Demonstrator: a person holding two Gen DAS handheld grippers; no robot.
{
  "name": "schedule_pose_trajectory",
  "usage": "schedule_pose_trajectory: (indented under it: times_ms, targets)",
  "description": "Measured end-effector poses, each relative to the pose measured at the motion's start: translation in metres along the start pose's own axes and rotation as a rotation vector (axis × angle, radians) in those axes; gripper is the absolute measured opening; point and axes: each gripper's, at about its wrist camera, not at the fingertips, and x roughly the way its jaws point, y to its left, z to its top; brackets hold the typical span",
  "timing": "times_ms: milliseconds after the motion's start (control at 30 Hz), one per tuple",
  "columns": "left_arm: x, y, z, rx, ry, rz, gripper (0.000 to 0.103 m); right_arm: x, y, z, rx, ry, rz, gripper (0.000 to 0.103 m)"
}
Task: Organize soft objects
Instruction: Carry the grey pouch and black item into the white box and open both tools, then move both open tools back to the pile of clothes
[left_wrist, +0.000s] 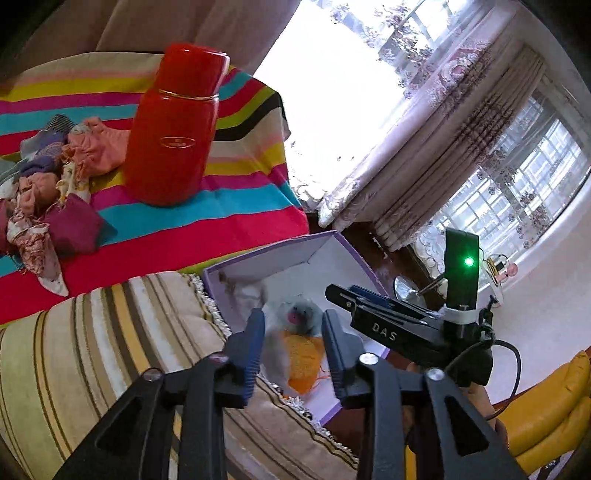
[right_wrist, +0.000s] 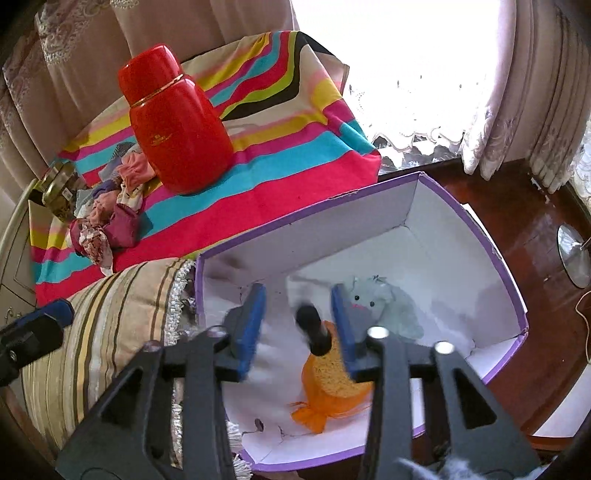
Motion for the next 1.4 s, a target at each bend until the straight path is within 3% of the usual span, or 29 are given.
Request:
schedule_pose_trajectory:
  times_ms: [67, 367, 1033, 1400]
  targets:
    - [-0.003, 0.005, 0.000, -0.010, -0.011, 0.006, 0.036, -0.001, 0.001, 0.000, 0.002, -0.004, 0.014, 0.056]
    - [-0.024, 0.044, -0.006, -0.086, -0.027, 0.062, 0.038, -0.002, 0.041, -0.003, -0.098, 0.005, 0.057, 0.056]
    - [-0.100, 0.214, -0.022, -0.433, -0.156, 0.228, 0.044, 0.037, 0.199, 0.005, -0.417, 0.104, 0.170, 0.057]
    - [-0.121, 0.266, -0.018, -0.492, -0.181, 0.281, 0.047, 0.076, 0.285, 0.012, -0.567, 0.129, 0.193, 0.063]
